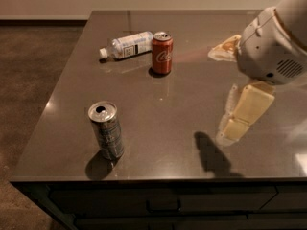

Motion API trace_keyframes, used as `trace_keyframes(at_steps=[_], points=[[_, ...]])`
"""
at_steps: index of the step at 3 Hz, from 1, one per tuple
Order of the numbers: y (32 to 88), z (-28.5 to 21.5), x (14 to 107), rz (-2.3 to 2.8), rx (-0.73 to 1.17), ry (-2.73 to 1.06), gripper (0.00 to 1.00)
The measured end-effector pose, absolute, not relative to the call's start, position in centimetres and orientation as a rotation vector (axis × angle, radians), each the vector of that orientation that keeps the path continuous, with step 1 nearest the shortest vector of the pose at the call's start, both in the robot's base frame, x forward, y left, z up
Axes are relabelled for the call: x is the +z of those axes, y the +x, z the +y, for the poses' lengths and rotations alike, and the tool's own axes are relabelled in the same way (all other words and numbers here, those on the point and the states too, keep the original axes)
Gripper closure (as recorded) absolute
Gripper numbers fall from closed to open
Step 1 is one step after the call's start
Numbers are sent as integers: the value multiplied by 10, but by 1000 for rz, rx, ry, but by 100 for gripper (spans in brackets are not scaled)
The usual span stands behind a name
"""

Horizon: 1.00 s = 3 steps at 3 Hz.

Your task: Move redbull can near coke can

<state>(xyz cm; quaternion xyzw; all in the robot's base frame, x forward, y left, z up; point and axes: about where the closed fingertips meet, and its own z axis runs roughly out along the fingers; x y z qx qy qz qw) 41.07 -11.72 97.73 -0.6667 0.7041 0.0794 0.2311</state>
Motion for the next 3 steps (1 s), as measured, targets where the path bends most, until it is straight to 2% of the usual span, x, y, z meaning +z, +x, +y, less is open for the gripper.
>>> trace_keyframes(at_steps=[3], points=[[395, 11, 944, 1821, 427, -1791, 0]])
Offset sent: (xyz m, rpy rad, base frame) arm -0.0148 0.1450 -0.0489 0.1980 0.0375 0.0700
